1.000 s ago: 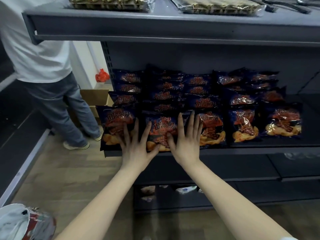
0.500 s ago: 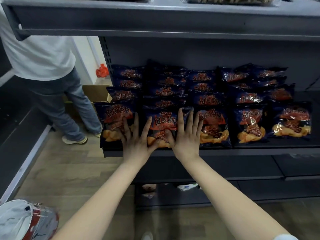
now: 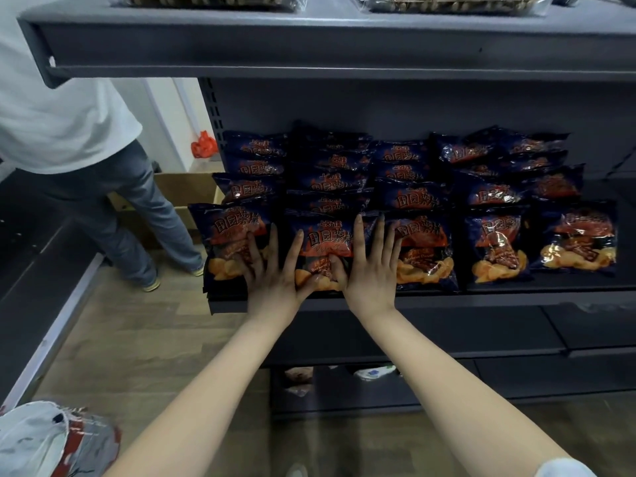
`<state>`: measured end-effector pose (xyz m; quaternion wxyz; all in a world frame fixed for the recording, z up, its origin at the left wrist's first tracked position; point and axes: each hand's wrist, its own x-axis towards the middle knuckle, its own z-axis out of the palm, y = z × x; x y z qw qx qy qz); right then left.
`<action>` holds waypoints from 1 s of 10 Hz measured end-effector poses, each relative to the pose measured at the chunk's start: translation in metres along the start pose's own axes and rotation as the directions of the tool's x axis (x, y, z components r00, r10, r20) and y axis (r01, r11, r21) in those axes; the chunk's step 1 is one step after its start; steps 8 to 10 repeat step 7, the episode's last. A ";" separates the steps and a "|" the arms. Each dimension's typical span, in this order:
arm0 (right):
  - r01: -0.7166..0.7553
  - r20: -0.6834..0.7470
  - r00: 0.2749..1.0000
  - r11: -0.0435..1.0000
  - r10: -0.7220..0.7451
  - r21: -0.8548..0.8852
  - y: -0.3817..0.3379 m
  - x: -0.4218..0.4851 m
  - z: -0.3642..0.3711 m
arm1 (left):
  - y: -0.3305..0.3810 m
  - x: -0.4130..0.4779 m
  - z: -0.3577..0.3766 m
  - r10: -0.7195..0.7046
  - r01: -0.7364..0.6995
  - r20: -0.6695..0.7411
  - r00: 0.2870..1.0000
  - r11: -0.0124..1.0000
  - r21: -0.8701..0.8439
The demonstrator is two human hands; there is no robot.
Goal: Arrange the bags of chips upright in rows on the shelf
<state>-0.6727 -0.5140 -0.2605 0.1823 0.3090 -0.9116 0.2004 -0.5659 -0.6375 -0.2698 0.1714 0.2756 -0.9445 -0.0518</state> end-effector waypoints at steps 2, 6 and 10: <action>0.044 -0.048 0.998 0.998 -0.042 0.044 0.003 -0.010 -0.004 | 0.005 -0.006 -0.012 0.023 -0.023 0.003 1.000 1.000 -0.020; 0.046 -0.007 0.999 0.995 -0.045 0.092 0.007 -0.025 -0.014 | 0.009 -0.018 -0.023 0.041 -0.041 -0.021 0.999 0.999 -0.027; 0.043 -0.042 0.998 0.989 -0.037 0.141 0.006 -0.027 -0.013 | 0.013 -0.020 -0.025 0.024 -0.028 -0.048 0.999 0.995 -0.097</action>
